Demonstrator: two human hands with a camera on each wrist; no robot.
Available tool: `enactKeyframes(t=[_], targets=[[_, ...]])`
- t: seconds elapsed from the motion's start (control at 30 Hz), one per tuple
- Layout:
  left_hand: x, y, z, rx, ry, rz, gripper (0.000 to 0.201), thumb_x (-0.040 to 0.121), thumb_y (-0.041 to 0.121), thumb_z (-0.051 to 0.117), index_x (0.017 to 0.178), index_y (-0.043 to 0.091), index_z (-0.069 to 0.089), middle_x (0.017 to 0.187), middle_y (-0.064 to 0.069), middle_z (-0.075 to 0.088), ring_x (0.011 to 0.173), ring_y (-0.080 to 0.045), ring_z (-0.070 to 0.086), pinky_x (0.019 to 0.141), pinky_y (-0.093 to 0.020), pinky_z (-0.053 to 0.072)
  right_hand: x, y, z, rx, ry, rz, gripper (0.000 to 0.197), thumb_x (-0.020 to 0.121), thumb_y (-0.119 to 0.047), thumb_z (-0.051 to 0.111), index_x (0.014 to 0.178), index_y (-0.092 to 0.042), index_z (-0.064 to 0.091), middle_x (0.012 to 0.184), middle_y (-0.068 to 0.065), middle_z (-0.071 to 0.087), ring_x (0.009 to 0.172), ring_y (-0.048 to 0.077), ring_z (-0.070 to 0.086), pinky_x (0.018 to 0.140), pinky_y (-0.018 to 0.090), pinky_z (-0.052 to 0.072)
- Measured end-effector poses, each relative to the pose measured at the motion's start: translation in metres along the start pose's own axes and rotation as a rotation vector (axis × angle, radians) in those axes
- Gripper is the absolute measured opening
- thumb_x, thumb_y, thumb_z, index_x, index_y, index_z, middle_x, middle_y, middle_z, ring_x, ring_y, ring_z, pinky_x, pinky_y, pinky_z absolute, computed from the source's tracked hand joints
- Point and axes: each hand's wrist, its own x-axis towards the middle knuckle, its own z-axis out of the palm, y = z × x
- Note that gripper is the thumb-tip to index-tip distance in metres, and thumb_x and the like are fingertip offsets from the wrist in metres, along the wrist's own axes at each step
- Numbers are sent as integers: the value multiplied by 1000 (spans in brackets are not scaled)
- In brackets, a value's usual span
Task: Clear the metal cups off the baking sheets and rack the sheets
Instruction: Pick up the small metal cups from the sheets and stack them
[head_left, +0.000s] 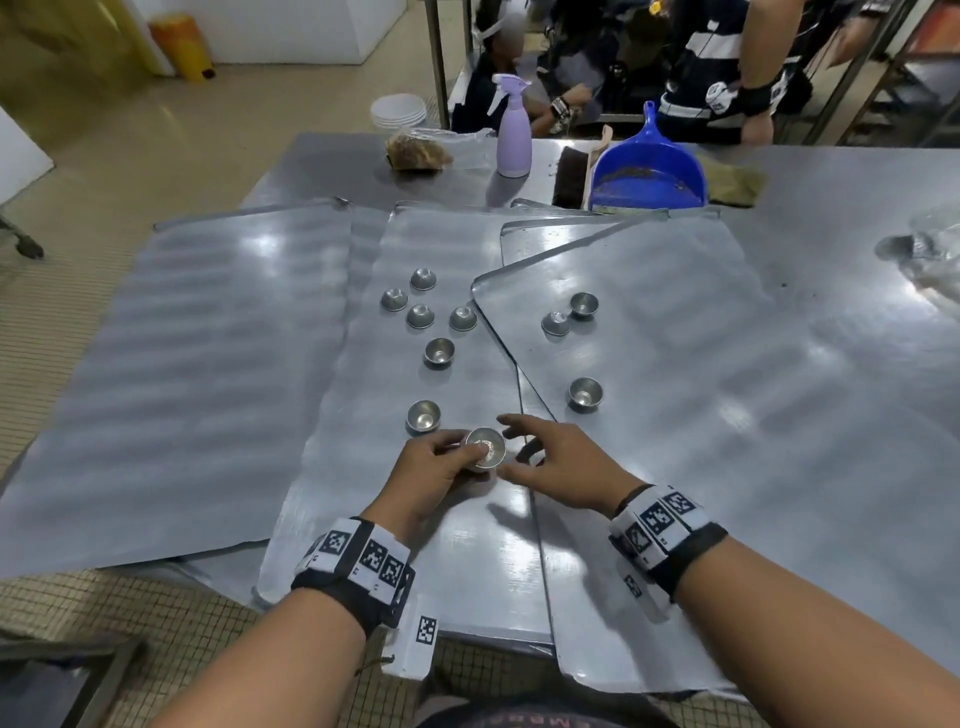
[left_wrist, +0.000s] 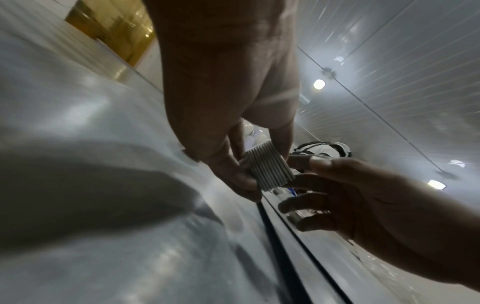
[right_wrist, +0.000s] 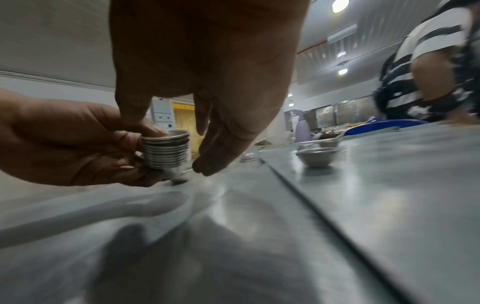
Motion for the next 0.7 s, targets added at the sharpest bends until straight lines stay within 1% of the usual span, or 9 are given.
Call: enactKeyframes(t=[0.07, 0.1, 0.17, 0.23, 0.3, 0.4, 0.47, 0.6, 0.7], targets=[[6, 5, 24, 59, -39, -7, 22, 90, 5, 74, 112, 3, 72, 104, -20, 76, 81, -22, 77, 66, -23, 59, -10, 15, -27, -15, 65, 42, 54, 85, -28, 68, 138, -32, 54, 123, -11, 65, 97, 1, 64, 86, 19, 50], [9, 6, 38, 100, -66, -12, 22, 90, 5, 74, 111, 3, 72, 105, -20, 76, 81, -22, 77, 66, -23, 59, -16, 25, -40, -36, 123, 72, 49, 86, -25, 66, 134, -31, 57, 120, -10, 66, 95, 2, 64, 85, 19, 49], [17, 5, 69, 183, -131, -32, 24, 88, 4, 76, 111, 3, 70, 111, -23, 73, 84, -24, 77, 69, -28, 61, -30, 50, -67, -108, 277, 153, 40, 88, -29, 65, 129, -28, 61, 116, -8, 69, 93, 6, 64, 87, 26, 51], [21, 3, 101, 213, -183, -57, 29, 88, 2, 76, 114, -2, 66, 109, -23, 70, 77, -18, 77, 64, -27, 61, -45, 76, -89, -210, 387, 257, 38, 89, -34, 63, 127, -27, 62, 119, -6, 67, 98, 11, 64, 91, 34, 52], [21, -1, 134, 221, -209, -72, 29, 89, -3, 72, 116, -8, 64, 101, -20, 68, 66, -11, 75, 57, -20, 58, -61, 98, -106, -301, 397, 361, 42, 89, -39, 61, 128, -25, 61, 126, -2, 63, 110, 17, 60, 96, 38, 50], [23, -6, 174, 254, -232, -71, 29, 91, -4, 70, 118, -13, 62, 102, -21, 64, 68, -12, 69, 56, -15, 54, -80, 121, -121, -373, 354, 429, 46, 87, -42, 64, 129, -24, 61, 131, 3, 59, 120, 22, 53, 96, 37, 47], [26, -8, 193, 286, -220, -66, 31, 91, -3, 70, 119, -11, 62, 104, -19, 66, 70, -11, 69, 56, -14, 54, -87, 131, -125, -377, 329, 441, 48, 86, -41, 65, 130, -23, 61, 133, 3, 58, 124, 23, 49, 96, 36, 45], [29, -7, 214, 303, -205, -69, 24, 92, 2, 71, 114, -6, 65, 103, -18, 67, 75, -15, 69, 56, -18, 57, -91, 142, -131, -370, 336, 436, 44, 90, -37, 60, 131, -22, 61, 134, 3, 57, 125, 23, 47, 98, 36, 44], [29, -6, 218, 250, -199, -88, 18, 93, 6, 72, 107, -1, 64, 108, -21, 66, 83, -26, 70, 67, -28, 63, -87, 143, -139, -345, 337, 423, 37, 94, -34, 57, 128, -22, 62, 131, 4, 59, 122, 23, 51, 97, 36, 44]])
